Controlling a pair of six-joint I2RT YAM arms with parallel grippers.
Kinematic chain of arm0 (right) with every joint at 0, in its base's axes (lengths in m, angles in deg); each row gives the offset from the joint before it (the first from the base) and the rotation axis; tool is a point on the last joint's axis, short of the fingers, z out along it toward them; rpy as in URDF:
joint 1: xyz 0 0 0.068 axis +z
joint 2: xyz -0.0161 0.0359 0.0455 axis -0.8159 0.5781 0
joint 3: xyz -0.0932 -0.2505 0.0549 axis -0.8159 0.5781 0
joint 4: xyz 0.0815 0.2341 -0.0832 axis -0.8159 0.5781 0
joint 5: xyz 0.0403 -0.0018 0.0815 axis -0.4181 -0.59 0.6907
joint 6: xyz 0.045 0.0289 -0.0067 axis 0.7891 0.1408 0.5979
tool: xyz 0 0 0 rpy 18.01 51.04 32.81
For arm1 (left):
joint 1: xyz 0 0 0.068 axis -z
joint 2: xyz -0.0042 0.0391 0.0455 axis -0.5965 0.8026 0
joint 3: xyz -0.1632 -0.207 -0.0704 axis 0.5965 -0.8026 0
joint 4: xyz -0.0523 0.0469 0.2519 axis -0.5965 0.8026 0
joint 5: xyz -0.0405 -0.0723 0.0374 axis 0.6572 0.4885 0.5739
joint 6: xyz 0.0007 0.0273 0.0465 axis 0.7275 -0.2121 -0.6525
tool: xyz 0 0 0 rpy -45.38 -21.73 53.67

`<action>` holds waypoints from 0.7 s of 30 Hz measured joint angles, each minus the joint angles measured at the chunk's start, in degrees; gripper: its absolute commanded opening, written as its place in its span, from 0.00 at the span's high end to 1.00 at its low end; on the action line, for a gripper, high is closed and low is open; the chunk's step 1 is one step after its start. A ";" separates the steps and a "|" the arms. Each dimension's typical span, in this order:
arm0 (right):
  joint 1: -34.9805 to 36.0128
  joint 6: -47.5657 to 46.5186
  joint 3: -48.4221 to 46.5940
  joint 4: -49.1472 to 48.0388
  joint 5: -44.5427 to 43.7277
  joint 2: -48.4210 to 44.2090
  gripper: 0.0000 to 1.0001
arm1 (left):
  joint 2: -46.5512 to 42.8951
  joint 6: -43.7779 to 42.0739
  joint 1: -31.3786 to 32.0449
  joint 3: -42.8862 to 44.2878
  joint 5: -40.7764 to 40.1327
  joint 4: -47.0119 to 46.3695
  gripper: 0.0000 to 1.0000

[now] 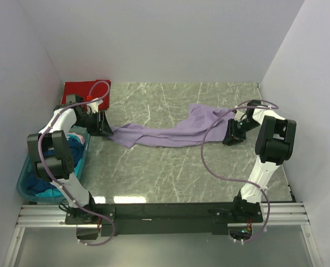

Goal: Fold and stack the t-shirts
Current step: Flatten the tshirt out

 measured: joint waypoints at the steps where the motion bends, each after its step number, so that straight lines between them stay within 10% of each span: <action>1: 0.00 0.09 0.00 -0.07 0.33 0.09 0.62 | -0.07 -0.13 0.04 -0.28 -0.02 0.02 0.48; 9: 0.00 0.09 0.00 -0.15 1.84 0.09 0.74 | -0.17 -0.94 0.09 -0.96 -0.50 -0.20 0.48; 13: 0.00 -0.04 -0.04 -0.09 2.29 0.02 1.00 | -0.17 -1.20 0.09 -1.14 -0.55 -0.37 0.51; 21: 0.00 -0.37 -0.55 0.61 2.86 -3.02 1.00 | -2.16 -8.83 1.27 -1.88 -2.36 1.33 0.58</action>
